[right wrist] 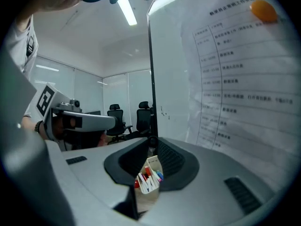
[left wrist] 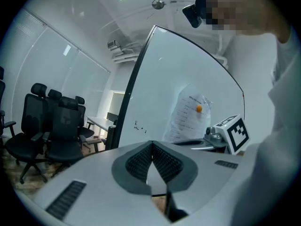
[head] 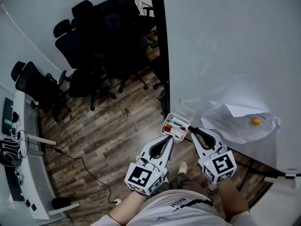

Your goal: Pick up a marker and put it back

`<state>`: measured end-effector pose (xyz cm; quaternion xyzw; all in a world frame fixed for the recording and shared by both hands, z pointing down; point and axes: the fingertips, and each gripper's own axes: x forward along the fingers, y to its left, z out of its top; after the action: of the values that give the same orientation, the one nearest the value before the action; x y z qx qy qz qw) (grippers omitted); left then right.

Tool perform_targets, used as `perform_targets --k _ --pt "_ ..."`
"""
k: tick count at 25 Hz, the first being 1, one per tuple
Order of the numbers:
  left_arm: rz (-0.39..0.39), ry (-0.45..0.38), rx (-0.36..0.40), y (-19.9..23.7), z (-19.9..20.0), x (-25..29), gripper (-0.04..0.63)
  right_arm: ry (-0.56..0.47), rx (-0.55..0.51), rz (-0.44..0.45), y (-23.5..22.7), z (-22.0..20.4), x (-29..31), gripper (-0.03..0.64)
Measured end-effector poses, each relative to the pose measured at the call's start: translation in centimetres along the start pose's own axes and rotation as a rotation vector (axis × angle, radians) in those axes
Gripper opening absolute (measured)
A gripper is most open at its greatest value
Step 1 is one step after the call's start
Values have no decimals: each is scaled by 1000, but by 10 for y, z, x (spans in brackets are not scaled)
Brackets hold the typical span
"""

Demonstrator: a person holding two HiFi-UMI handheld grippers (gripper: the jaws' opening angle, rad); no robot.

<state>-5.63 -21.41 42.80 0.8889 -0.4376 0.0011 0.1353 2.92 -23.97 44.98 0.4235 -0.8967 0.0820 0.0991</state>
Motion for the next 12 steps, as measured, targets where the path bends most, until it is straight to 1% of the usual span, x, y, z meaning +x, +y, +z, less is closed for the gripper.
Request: perform_targets --k 6,12 --pt "22 41 -22 15 -21 11 11 63 39 1 -13 -40 25 72" --pt "43 72 -37 25 -40 15 11 116 18 8 -13 -74 48 72"
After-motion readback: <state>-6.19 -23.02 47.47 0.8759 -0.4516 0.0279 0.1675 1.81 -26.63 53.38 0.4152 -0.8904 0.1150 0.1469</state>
